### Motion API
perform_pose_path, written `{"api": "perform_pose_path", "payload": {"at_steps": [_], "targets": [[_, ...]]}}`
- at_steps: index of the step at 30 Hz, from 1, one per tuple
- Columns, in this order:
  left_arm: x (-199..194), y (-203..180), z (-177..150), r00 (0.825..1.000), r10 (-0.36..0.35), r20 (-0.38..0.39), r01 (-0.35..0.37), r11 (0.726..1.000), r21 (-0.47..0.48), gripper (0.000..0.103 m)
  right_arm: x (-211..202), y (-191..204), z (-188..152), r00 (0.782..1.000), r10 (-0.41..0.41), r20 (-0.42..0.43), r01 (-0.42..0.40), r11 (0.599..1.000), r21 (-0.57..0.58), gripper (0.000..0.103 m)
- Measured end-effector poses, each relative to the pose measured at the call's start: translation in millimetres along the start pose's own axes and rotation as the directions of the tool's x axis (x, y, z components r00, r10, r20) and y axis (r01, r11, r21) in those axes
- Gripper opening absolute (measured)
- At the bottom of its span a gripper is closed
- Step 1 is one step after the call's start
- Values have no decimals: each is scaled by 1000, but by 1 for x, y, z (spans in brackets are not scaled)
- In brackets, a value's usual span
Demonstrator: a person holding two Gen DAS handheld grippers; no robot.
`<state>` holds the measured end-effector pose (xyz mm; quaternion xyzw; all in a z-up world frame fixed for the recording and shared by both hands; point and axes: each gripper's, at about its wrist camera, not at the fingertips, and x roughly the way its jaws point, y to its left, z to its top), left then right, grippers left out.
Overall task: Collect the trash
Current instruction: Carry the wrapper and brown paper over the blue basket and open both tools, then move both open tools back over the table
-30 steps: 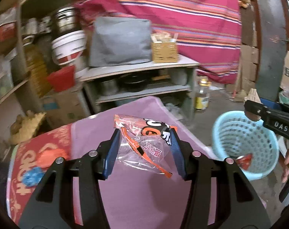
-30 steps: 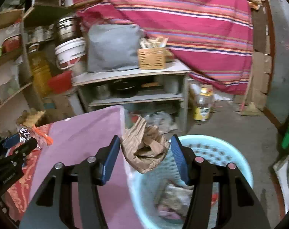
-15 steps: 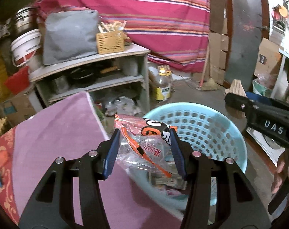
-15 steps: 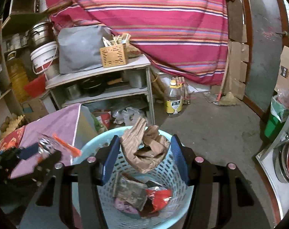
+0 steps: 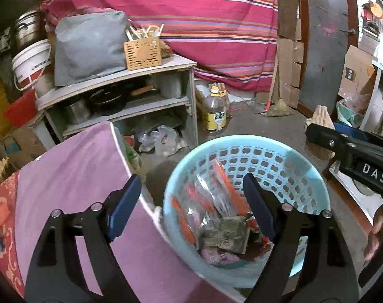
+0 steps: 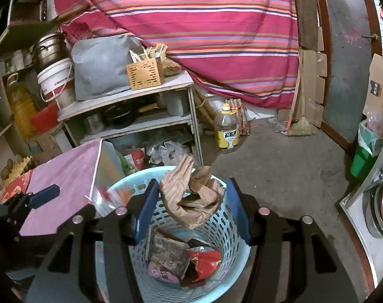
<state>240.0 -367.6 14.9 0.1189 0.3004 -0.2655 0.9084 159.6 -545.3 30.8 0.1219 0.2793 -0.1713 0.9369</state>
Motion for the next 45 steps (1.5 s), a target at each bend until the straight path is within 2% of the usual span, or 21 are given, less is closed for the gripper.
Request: {"api": "perform_pose_path", "payload": {"at_steps": [2, 9, 12, 17, 21, 24, 27, 30, 32, 34, 36, 41, 45], "targets": [[-5, 5, 0, 1000, 17, 14, -17, 1000, -2, 88, 0, 2, -1, 1000, 2, -2, -2, 1000, -3, 55], [-22, 30, -4, 997, 68, 38, -68, 998, -12, 92, 6, 14, 1, 1000, 7, -18, -8, 1000, -23, 57], [-30, 45, -6, 995, 92, 41, -91, 996, -24, 94, 9, 23, 0, 1000, 3, -29, -5, 999, -37, 62], [-43, 79, -13, 990, 139, 30, -137, 989, -61, 96, 9, 36, -2, 999, -37, -28, 36, 998, -50, 82], [-54, 113, -24, 980, 196, 25, -193, 978, -77, 98, 10, 45, -2, 998, -48, -32, 46, 998, -52, 86], [-61, 139, -35, 974, 227, 7, -225, 970, -93, 98, 11, 60, -1, 999, -38, -29, 36, 997, -62, 95], [-66, 174, -50, 961, 276, -12, -276, 954, -120, 98, 14, 84, -3, 999, -34, -24, 32, 995, -90, 97], [-69, 220, -66, 940, 339, -49, -342, 923, -179, 98, 20, 114, -6, 999, -14, -32, 10, 992, -127, 99], [-71, 244, -73, 932, 356, -70, -363, 908, -209, 98, 24, 136, -11, 999, 0, -41, -6, 989, -146, 99], [-74, 273, -81, 905, 414, -97, -425, 877, -223, 98, 28, 157, -15, 998, 20, -51, -28, 988, -150, 99], [-78, 295, -89, 890, 440, -118, -455, 856, -245, 98, 32, 178, -19, 996, 55, -66, -65, 987, -148, 99], [-81, 354, -116, 867, 458, -196, -498, 810, -310, 98, 39, 222, -30, 991, 103, -85, -114, 984, -140, 99], [-77, 387, -139, 872, 424, -242, -486, 804, -343, 97, 44, 258, -41, 986, 144, -85, -156, 975, -156, 99]]}}
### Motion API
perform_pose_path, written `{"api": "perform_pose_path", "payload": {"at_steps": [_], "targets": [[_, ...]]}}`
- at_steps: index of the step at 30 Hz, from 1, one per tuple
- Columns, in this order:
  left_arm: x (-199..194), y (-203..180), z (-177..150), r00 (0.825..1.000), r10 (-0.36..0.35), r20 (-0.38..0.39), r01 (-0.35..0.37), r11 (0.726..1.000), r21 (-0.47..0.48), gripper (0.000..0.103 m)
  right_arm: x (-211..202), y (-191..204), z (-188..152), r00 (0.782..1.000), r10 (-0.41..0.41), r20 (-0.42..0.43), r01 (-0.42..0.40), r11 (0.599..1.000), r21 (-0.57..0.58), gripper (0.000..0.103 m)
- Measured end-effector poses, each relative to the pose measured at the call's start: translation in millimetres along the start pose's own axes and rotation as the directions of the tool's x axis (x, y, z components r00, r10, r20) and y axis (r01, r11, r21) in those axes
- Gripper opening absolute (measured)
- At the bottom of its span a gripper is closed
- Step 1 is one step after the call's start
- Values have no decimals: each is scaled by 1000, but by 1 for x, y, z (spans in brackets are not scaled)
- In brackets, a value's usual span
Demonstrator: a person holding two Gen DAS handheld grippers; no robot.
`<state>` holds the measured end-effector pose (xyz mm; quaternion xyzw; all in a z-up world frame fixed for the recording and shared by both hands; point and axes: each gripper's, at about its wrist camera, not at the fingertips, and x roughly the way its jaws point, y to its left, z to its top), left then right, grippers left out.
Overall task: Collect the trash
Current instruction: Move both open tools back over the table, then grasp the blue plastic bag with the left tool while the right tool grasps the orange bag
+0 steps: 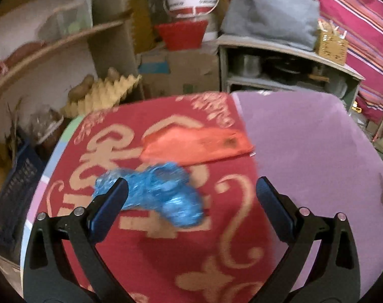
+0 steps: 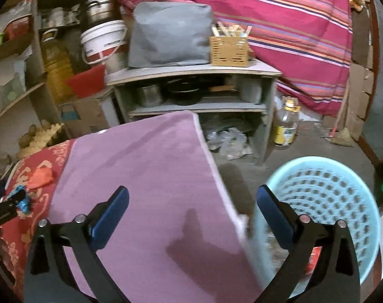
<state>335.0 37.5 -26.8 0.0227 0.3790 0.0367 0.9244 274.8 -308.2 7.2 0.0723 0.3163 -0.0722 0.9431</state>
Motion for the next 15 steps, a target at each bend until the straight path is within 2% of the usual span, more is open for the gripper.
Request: {"api": "perform_pose_path", "payload": {"at_steps": [4, 6, 8, 10, 12, 15], "targets": [[20, 18, -4, 998, -53, -43, 52, 999, -14, 89, 8, 29, -6, 1000, 7, -6, -7, 999, -37, 99], [30, 19, -6, 996, -67, -67, 67, 998, -1, 80, 15, 44, -11, 999, 10, -32, -12, 998, -63, 99], [38, 18, -8, 992, -90, -88, 92, 996, 20, 63, 20, 55, -15, 999, 9, -49, -13, 996, -85, 99], [44, 18, -8, 989, -105, -107, 109, 994, 29, 53, 21, 72, -18, 999, 5, -54, -11, 994, -111, 99], [43, 21, -7, 985, -132, -109, 135, 991, 20, 48, 21, 90, -19, 999, 15, -50, -21, 991, -132, 99], [37, 30, -6, 985, -143, -100, 146, 989, 24, 43, 22, 123, -15, 996, 73, -59, -82, 984, -161, 99]]}}
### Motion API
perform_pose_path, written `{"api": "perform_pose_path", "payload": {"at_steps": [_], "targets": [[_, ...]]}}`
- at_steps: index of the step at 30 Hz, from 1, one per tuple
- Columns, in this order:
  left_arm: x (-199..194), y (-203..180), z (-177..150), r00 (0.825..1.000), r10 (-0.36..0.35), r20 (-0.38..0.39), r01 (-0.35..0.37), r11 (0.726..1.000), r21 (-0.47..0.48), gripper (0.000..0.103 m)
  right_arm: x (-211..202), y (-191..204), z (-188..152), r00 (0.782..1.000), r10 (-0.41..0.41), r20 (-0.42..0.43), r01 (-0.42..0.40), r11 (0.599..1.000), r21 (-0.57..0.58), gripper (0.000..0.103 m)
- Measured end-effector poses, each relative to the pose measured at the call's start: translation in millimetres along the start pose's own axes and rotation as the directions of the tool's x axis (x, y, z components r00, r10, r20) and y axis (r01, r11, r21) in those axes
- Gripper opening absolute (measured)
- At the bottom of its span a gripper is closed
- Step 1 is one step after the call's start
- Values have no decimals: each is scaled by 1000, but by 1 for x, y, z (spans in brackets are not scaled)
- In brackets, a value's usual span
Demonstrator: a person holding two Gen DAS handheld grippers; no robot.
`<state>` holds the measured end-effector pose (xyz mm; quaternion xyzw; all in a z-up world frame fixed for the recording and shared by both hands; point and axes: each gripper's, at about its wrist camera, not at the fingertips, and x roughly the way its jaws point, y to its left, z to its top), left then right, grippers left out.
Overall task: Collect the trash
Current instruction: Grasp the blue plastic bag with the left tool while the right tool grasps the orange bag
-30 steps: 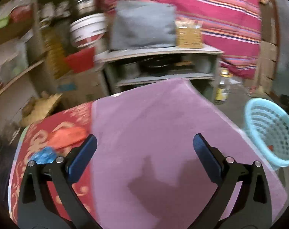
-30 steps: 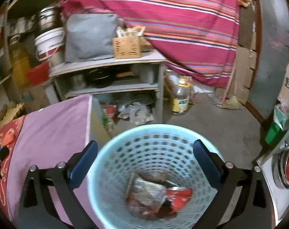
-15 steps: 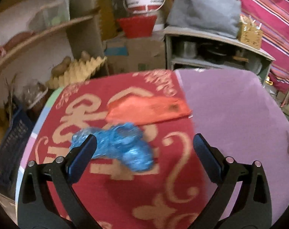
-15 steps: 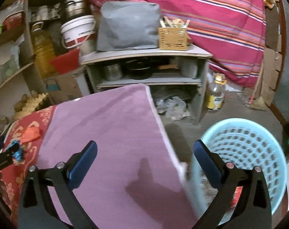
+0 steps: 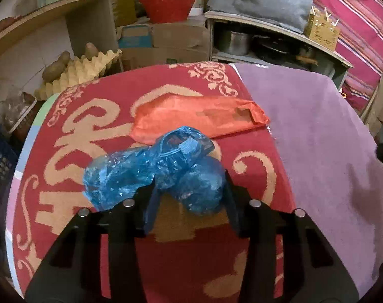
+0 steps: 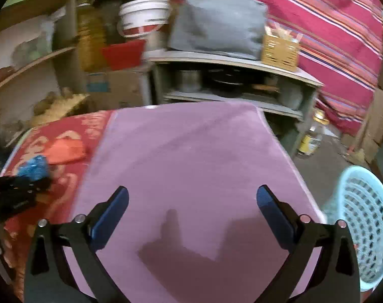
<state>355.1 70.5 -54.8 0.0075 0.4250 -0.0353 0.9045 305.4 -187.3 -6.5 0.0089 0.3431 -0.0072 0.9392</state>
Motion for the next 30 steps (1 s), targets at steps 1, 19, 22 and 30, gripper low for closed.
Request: {"api": "perform_pose_path", "payload": {"at_steps": [1, 19, 22, 30], "targets": [[-2, 3, 1, 1000, 1, 2, -1, 1000, -3, 42, 3, 11, 5, 1000, 19, -6, -19, 1000, -13, 99], [-19, 46, 4, 999, 23, 22, -21, 996, -90, 41, 118, 143, 35, 968, 148, -201, -189, 960, -206, 56], [-18, 40, 4, 1000, 20, 14, -19, 996, -85, 41, 112, 139, 34, 969, 172, -179, -206, 958, -197, 31], [-30, 13, 7, 999, 16, 46, -15, 999, -33, 41, 81, 102, 39, 981, 155, -114, -175, 966, -193, 18]]}}
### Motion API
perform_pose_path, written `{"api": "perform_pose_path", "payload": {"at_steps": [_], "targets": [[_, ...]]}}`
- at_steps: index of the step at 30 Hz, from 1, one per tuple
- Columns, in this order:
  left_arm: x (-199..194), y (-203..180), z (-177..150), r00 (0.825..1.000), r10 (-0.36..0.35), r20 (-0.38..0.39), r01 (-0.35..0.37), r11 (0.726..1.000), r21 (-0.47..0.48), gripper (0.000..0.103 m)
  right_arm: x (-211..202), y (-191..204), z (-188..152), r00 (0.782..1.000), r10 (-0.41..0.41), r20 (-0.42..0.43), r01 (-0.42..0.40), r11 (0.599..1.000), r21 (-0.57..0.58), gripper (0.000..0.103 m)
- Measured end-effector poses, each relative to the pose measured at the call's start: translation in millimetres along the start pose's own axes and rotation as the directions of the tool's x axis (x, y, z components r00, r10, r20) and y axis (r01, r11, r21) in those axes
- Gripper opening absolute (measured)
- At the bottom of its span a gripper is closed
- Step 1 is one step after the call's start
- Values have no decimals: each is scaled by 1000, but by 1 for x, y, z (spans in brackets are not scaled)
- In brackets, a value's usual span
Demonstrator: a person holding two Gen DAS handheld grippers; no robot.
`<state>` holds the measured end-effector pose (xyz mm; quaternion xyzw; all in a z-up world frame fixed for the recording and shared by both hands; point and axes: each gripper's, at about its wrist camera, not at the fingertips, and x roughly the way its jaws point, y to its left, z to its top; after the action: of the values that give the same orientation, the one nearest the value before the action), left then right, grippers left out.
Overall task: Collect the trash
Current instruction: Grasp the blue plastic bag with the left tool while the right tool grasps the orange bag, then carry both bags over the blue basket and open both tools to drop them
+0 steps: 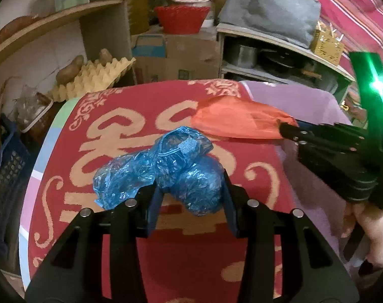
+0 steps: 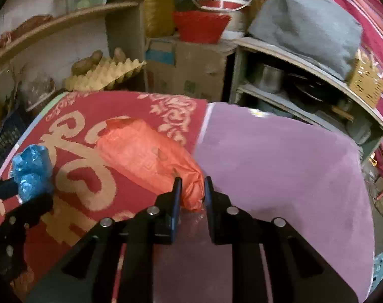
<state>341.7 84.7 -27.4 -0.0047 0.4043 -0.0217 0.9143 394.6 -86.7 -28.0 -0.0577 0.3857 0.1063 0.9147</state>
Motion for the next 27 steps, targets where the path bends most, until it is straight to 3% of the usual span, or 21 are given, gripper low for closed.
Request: {"api": "perform_pose_path", "payload": {"at_steps": [6, 14, 21, 27], "targets": [[-16, -21, 0, 999, -17, 31, 16, 1000, 26, 41, -44, -52, -23, 998, -46, 33, 43, 995, 85, 18], [-40, -68, -2, 995, -54, 89, 47, 995, 83, 41, -119, -148, -84, 985, -159, 62, 138, 956, 259, 19], [-66, -109, -3, 987, -75, 144, 61, 993, 99, 41, -162, -187, -118, 968, -230, 103, 192, 936, 294, 19], [-87, -146, 1, 979, -74, 192, 49, 990, 136, 41, -188, -214, -123, 963, -225, 149, 167, 931, 325, 19]]}}
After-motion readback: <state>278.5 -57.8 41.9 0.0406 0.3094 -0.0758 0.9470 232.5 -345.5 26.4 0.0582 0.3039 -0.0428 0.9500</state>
